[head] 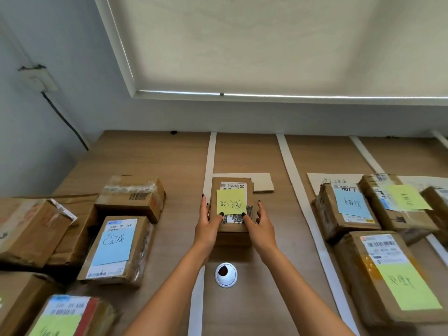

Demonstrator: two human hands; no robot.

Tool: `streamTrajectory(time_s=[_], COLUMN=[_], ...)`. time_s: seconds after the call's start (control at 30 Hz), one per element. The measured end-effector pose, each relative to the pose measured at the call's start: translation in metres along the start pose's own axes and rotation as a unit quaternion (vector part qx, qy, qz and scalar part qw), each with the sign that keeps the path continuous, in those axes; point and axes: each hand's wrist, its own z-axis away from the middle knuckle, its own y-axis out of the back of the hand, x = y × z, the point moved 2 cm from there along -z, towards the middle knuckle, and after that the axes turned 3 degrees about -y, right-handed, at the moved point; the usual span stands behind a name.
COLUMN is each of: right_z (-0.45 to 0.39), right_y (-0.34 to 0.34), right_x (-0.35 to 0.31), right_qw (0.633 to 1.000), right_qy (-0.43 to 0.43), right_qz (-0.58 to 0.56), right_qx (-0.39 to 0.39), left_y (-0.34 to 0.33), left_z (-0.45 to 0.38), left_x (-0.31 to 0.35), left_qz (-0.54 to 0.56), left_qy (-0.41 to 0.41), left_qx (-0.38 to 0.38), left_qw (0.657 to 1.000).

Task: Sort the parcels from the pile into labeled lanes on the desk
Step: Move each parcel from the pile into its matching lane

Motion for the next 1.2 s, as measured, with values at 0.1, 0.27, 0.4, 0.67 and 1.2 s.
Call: streamTrajectory(time_s=[0.1, 0.27, 0.4, 0.67, 1.2], right_z=[0.019, 0.069, 0.122, 0.233, 0.361], right_y=[0.013, 0.03, 0.039, 0.051, -0.027], right_x=[-0.012, -0.045, -0.07, -0.089, -0.082], right_qw=[1.0, 1.0, 0.998, 0.989, 0.976], right_qy=[-0.006, 0.016, 0.056, 0.114, 0.167], right_qz=[0.009, -0.007, -0.027, -0.078, -0.036], right_qx=[0.004, -0.002, -0.022, -0.06, -0.131], left_y=[0.004, 0.015, 0.027, 0.063, 0.17], left_z=[0.02, 0.07, 0.12, 0.234, 0.333], left_x=[0.016, 0.053, 0.08, 0.106, 0.086], left_qz=[-0.002, -0.021, -0.019, -0.001, -0.033], left_qy=[-0.022, -0.066, -0.089, -0.138, -0.149], left_qx=[-0.002, -0.008, -0.011, -0.009, 0.021], left_qw=[1.0, 0.998, 0.996, 0.99, 0.988])
